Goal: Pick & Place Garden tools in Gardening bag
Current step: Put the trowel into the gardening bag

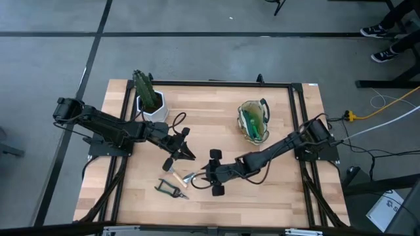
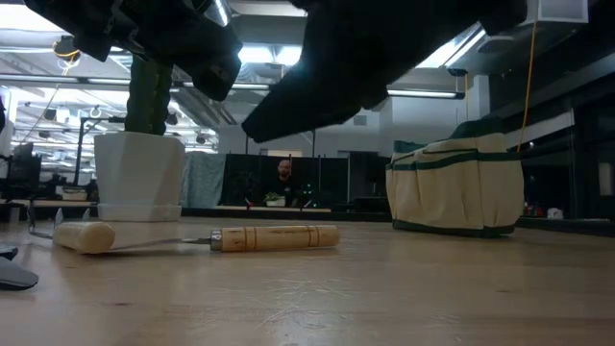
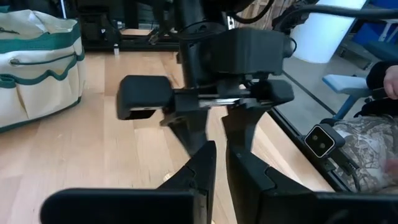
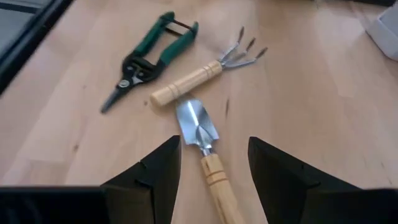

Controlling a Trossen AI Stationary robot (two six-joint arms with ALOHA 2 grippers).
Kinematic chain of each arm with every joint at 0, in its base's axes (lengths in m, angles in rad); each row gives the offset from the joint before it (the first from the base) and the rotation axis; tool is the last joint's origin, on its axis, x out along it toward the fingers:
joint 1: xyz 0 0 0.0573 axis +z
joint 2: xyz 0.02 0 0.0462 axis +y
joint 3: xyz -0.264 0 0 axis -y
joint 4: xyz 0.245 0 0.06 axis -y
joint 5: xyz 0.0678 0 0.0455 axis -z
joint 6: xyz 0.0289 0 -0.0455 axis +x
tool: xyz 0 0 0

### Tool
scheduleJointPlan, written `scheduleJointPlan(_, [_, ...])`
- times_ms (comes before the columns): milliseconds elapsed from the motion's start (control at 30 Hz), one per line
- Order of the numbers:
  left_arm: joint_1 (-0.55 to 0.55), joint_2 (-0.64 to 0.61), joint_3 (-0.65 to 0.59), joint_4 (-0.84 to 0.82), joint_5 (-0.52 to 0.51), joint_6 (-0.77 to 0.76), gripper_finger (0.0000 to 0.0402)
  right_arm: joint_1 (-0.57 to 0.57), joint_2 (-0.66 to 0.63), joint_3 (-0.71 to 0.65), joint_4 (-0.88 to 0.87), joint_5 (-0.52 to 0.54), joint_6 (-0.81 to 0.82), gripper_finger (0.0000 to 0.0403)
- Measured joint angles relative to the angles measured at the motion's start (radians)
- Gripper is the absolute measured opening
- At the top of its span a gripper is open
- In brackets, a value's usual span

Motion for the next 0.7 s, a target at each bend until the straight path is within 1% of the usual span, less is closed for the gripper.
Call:
scheduleJointPlan(67, [0.000, 0.000, 0.000, 0.000, 0.000, 0.000, 0.0031, -0.011, 0.000, 0.000, -0.018, -0.002, -0.008, 0.0187])
scheduleJointPlan(200, [0.000, 0.000, 0.000, 0.000, 0.000, 0.000, 0.0031, -0.031, 0.001, 0.000, -0.025, -0.083, -0.031, 0.0187])
scheduleJointPlan(267, [0.000, 0.000, 0.000, 0.000, 0.000, 0.000, 0.0031, -0.036, 0.009, 0.000, -0.021, -0.102, -0.033, 0.0187])
scheduleJointPlan(700, [0.000, 0.000, 0.000, 0.000, 0.000, 0.000, 0.0031, -0.046, 0.084, 0.000, -0.027, -0.105, -0.079, 0.0187])
